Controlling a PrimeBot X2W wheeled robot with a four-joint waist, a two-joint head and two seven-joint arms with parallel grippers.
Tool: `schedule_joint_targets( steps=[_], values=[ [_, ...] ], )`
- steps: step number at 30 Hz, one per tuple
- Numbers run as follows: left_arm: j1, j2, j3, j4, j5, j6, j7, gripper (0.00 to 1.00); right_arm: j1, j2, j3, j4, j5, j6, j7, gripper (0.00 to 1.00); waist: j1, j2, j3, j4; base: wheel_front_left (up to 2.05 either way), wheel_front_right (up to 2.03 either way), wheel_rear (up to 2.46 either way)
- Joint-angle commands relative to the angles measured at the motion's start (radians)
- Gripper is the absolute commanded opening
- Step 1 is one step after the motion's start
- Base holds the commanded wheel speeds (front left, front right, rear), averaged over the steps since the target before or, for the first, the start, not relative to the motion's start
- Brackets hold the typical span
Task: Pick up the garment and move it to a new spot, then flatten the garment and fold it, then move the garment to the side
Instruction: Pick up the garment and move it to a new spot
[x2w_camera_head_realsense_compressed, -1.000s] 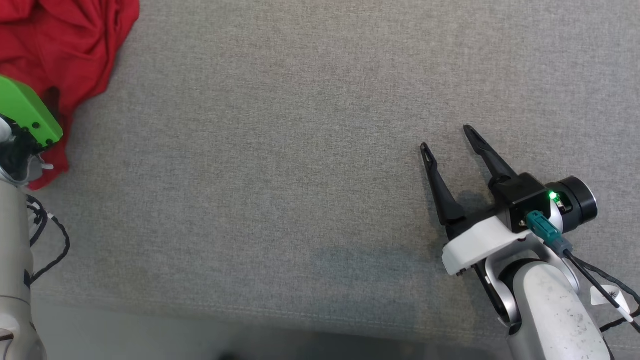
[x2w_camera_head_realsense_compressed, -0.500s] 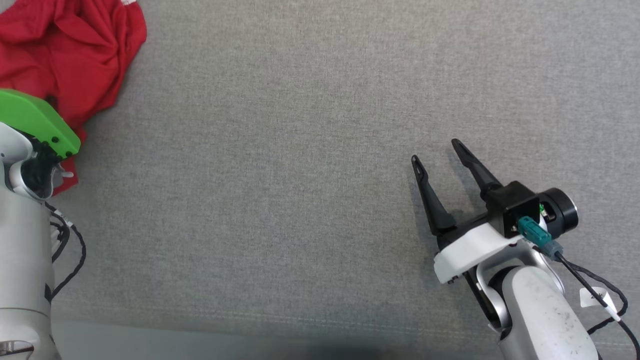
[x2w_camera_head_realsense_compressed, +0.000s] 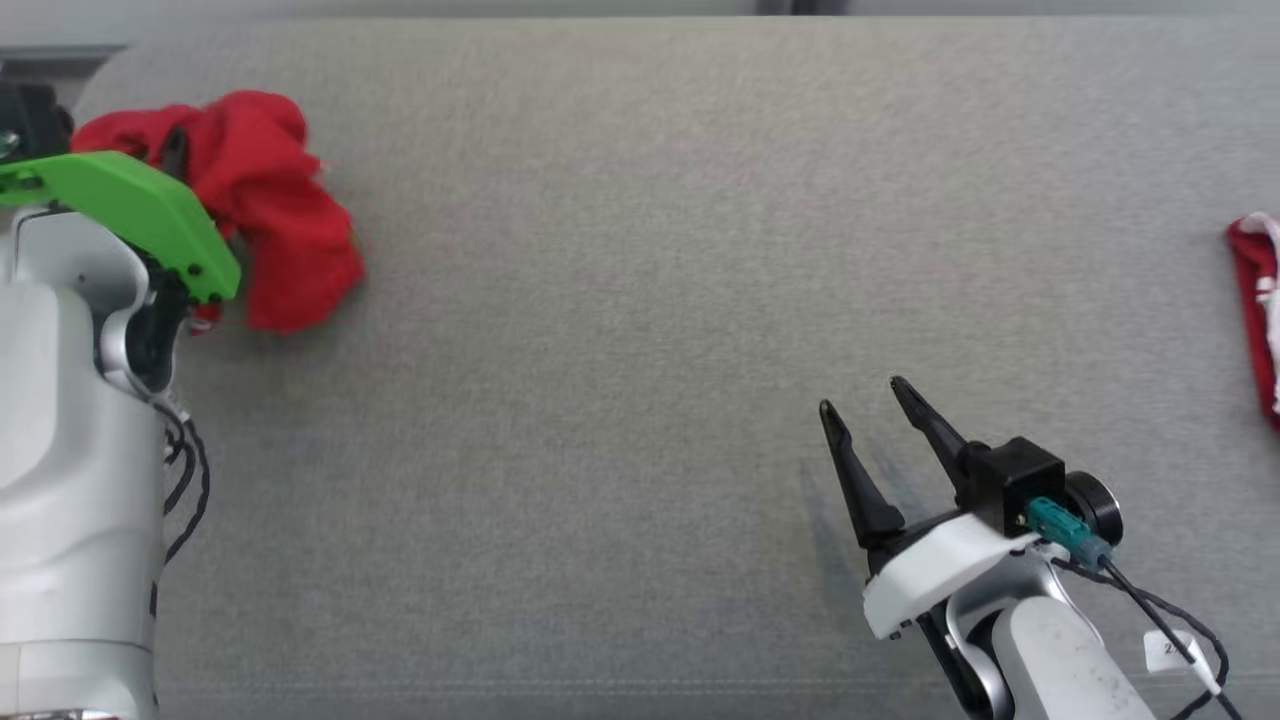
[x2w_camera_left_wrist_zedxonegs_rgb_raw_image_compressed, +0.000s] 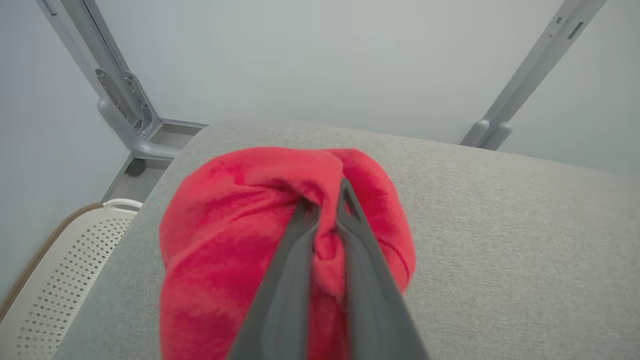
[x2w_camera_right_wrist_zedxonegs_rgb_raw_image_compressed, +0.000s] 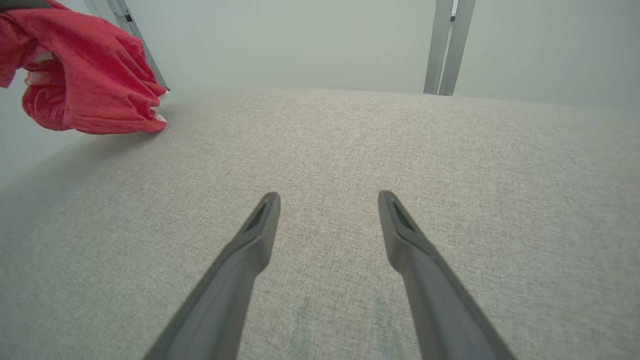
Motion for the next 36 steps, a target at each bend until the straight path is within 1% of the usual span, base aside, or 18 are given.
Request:
schedule_joint_targets(
  steps=[1, 5, 8, 12, 16, 17, 21, 24, 27, 29, 32, 33, 36],
  values=[
    [0.018, -0.008, -0.011, -0.04, 0.006, -0.005, 0.013, 0.0, 0.023, -0.002, -0.001, 0.011, 0.009, 0.0, -0.008, 1.0, 0.0, -0.0001, -0.118, -0.115, 0.0, 0.0, 0.0],
    [0.028, -0.029, -0.053, -0.145, 0.013, -0.008, 0.062, 0.0, 0.039, -0.002, -0.001, 0.018, 0.018, 0.0, -0.009, 1.0, 0.0, -0.0001, -0.146, -0.173, 0.0, 0.0, 0.0],
    [0.041, -0.055, -0.094, -0.225, -0.011, -0.019, 0.108, 0.0, 0.048, -0.002, 0.002, 0.018, 0.02, 0.0, -0.011, 1.0, 0.0, -0.0001, -0.151, -0.218, 0.0, 0.0, 0.0],
    [0.05, -0.074, -0.154, -0.336, -0.046, -0.028, 0.158, 0.0, 0.05, -0.002, -0.003, 0.016, 0.029, 0.0, -0.015, 1.0, 0.0, -0.0001, -0.139, -0.272, 0.0, 0.0, 0.0],
    [0.058, -0.074, -0.219, -0.415, -0.081, -0.032, 0.216, 0.0, 0.048, -0.002, -0.004, 0.015, 0.031, 0.0, -0.019, 1.0, 0.0, -0.0001, -0.121, -0.326, 0.0, 0.0, 0.0],
    [0.058, -0.074, -0.219, -0.415, -0.081, -0.032, 0.216, 0.0, 0.048, -0.002, -0.004, 0.015, 0.031, 0.0, -0.019, 1.0, 0.0, -0.0001, -0.121, -0.326, 0.0, 0.0, 0.0],
    [0.055, -0.079, -0.288, -0.484, -0.143, -0.034, 0.279, 0.0, 0.038, -0.001, -0.005, 0.011, 0.041, 0.0, -0.028, 1.0, 0.0, -0.0001, -0.091, -0.37, 0.0, 0.0, 0.0],
    [0.051, -0.063, -0.331, -0.516, -0.185, -0.033, 0.321, 0.0, 0.026, -0.001, -0.004, 0.013, 0.049, 0.0, -0.038, 1.0, 0.0, -0.0001, -0.063, -0.392, 0.0, 0.0, 0.0],
    [0.034, -0.045, -0.359, -0.506, -0.174, -0.033, 0.332, 0.0, 0.018, -0.001, -0.001, 0.016, 0.055, 0.0, -0.047, 1.0, 0.0, -0.0001, -0.034, -0.409, 0.0, 0.0, 0.0],
    [0.022, -0.034, -0.374, -0.474, -0.144, -0.031, 0.322, 0.0, 0.008, -0.001, 0.004, 0.019, 0.062, 0.0, -0.055, 1.0, 0.0, -0.0001, -0.012, -0.422, 0.0, 0.0, 0.0],
    [0.011, -0.038, -0.396, -0.403, -0.116, -0.025, 0.305, 0.0, -0.007, -0.001, 0.013, 0.023, 0.072, 0.0, -0.065, 1.0, 0.0, -0.0001, 0.018, -0.443, 0.0, 0.0, 0.0],
    [0.009, -0.049, -0.395, -0.377, -0.123, -0.025, 0.295, 0.0, -0.012, -0.001, 0.015, 0.026, 0.075, 0.0, -0.068, 1.0, 0.0, -0.0001, 0.028, -0.449, 0.0, 0.0, 0.0],
    [-0.02, -0.05, -0.4, -0.298, -0.085, -0.014, 0.233, 0.0, -0.026, -0.001, 0.024, 0.03, 0.084, 0.0, -0.078, 1.0, 0.0, -0.0001, 0.057, -0.466, 0.0, 0.0, 0.0]
  ],
)
